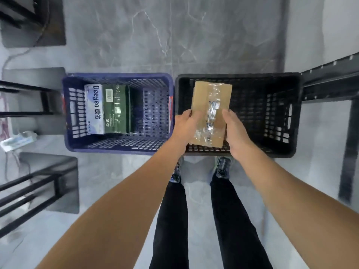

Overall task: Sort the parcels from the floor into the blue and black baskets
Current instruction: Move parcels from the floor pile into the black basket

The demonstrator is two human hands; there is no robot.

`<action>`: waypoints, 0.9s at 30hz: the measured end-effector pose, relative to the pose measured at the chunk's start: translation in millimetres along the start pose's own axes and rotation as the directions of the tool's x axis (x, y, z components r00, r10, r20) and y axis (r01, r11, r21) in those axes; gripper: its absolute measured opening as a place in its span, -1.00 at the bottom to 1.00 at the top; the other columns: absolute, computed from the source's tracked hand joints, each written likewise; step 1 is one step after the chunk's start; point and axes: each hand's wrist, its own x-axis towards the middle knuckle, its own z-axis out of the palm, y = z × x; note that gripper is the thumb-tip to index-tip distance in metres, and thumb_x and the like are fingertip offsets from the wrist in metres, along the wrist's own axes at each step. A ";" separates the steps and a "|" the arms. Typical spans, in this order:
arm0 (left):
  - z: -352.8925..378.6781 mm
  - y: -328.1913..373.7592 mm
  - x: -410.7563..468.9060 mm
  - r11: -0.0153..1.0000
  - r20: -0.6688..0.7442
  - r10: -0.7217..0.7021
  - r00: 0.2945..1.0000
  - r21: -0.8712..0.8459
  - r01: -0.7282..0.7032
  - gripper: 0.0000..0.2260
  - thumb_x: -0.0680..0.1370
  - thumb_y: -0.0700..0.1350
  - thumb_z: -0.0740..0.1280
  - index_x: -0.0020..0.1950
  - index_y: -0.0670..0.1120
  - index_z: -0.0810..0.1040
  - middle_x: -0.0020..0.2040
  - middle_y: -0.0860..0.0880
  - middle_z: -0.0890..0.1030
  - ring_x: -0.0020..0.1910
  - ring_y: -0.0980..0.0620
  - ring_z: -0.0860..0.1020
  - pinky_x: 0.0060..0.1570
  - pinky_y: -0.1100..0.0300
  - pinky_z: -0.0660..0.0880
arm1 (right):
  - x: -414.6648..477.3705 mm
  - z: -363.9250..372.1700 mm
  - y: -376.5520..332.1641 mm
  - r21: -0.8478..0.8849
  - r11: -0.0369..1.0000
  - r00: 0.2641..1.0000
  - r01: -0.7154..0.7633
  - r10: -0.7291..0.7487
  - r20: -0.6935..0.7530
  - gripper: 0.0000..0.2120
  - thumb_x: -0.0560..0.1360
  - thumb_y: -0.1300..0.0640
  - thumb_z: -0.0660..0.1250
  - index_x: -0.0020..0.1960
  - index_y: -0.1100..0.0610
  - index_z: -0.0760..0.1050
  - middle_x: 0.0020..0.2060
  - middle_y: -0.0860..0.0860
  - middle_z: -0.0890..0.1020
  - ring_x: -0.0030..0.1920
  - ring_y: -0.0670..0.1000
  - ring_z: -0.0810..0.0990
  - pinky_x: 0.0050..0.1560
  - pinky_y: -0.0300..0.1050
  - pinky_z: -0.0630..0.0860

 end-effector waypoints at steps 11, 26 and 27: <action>44.1 -47.7 153.3 1.000 -0.164 -0.005 0.986 0.015 0.008 -0.05 0.30 0.39 0.21 0.65 0.03 0.21 0.50 -0.09 0.41 0.45 -0.18 0.41 0.45 -0.22 0.34 | 166.8 29.4 63.9 0.032 0.999 0.996 -0.023 0.020 0.085 -0.71 0.69 0.02 0.19 0.36 -0.13 0.55 0.19 -0.14 0.71 0.18 -0.09 0.69 0.11 -0.09 0.59; 54.1 -82.0 204.5 0.950 -0.217 0.262 0.940 0.228 -0.212 -0.36 0.51 0.08 0.23 0.57 -0.10 0.32 0.59 -0.12 0.30 0.57 -0.17 0.26 0.53 -0.18 0.25 | 220.2 64.5 83.0 0.191 0.981 0.992 0.035 -0.058 0.116 -0.71 0.65 0.06 0.22 0.23 -0.04 0.67 0.16 0.04 0.74 0.25 0.12 0.68 0.21 0.03 0.61; 55.1 -83.1 203.9 0.946 -0.211 0.273 0.939 0.238 -0.221 -0.39 0.54 0.07 0.23 0.57 -0.11 0.33 0.60 -0.12 0.30 0.58 -0.17 0.24 0.55 -0.17 0.23 | 219.9 64.6 82.6 0.200 0.979 0.992 0.033 -0.056 0.115 -0.72 0.65 0.06 0.22 0.22 -0.04 0.67 0.15 0.04 0.74 0.24 0.11 0.68 0.21 0.03 0.61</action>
